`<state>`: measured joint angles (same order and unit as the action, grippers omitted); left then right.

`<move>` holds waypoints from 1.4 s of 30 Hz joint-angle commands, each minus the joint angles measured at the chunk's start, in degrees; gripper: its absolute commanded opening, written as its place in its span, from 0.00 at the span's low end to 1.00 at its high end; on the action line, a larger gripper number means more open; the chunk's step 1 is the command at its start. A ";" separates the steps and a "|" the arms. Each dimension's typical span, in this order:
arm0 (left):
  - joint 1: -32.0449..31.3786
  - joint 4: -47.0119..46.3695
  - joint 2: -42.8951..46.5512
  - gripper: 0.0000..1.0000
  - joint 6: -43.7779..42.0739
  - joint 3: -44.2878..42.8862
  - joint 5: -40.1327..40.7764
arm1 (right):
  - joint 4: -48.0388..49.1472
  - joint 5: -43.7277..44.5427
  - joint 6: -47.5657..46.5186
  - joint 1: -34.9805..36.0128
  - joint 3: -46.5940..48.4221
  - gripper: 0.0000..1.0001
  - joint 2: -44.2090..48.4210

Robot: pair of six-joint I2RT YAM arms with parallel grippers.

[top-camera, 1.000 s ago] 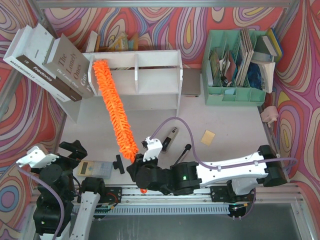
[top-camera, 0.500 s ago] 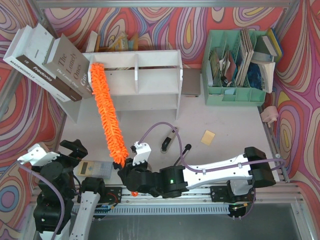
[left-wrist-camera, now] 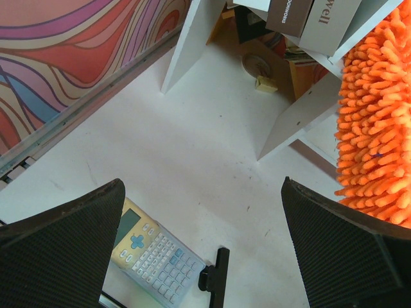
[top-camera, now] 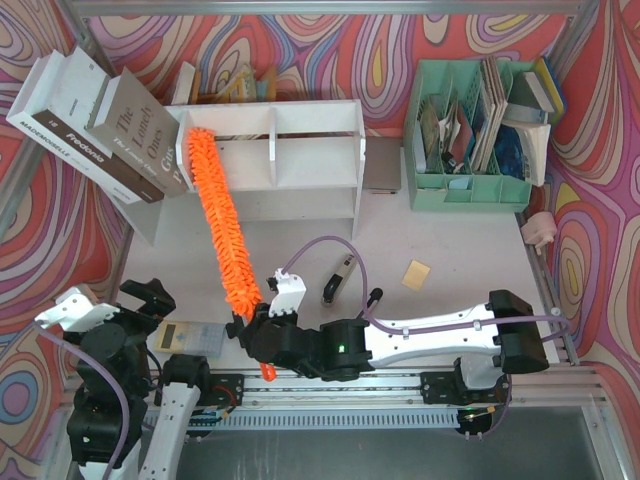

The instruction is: Dust the bookshelf with a duster

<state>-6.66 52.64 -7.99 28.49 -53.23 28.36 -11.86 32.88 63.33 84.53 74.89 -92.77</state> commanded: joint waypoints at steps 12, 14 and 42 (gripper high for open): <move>-0.16 0.62 -1.15 0.98 0.07 0.15 0.64 | 7.60 5.25 -9.00 2.30 0.85 0.00 2.32; -0.11 0.62 -1.07 0.98 0.07 0.18 0.72 | 7.50 6.06 -8.93 2.30 0.63 0.00 2.50; -0.11 0.40 -1.06 0.98 -0.06 0.27 0.51 | 8.81 6.08 -10.74 -0.33 1.39 0.00 2.77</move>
<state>-6.66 52.66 -8.54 28.49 -53.23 28.34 -9.28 34.87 56.97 83.96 75.33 -92.84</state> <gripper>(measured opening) 0.983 0.336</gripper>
